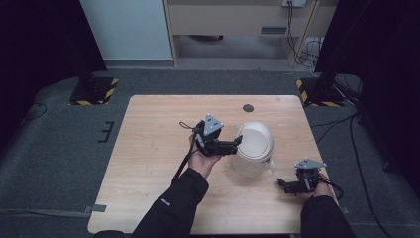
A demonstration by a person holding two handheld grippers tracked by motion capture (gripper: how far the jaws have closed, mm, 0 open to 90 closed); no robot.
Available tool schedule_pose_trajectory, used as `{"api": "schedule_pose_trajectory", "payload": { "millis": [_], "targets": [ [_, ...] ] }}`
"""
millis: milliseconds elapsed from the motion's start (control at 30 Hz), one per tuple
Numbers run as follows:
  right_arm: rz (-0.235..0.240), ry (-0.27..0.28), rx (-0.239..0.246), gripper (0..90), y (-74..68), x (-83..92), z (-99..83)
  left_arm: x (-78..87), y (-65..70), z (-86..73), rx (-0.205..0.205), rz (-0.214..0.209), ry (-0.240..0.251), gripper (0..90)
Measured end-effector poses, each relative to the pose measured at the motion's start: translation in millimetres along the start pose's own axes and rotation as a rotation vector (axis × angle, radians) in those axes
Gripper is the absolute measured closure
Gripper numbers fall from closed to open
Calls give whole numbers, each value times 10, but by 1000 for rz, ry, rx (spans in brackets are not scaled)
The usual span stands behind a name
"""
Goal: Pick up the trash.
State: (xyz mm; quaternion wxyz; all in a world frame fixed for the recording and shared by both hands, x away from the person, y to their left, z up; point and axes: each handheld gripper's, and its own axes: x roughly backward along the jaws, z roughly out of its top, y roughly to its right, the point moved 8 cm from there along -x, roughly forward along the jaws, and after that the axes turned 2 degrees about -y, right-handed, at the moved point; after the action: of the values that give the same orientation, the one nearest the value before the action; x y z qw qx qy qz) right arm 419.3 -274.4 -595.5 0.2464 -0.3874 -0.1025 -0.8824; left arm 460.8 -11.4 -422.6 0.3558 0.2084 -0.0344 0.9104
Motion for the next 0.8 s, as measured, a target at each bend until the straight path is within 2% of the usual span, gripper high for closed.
{"api": "schedule_pose_trajectory", "payload": {
  "millis": [300,800],
  "targets": [
    [0,0,0,4,0,-1,1,-191,89,-103,-12,-7,-47,90],
    [0,0,0,4,-1,-2,2,-326,104,-225,-20,6,-101,85]
  ]
}}
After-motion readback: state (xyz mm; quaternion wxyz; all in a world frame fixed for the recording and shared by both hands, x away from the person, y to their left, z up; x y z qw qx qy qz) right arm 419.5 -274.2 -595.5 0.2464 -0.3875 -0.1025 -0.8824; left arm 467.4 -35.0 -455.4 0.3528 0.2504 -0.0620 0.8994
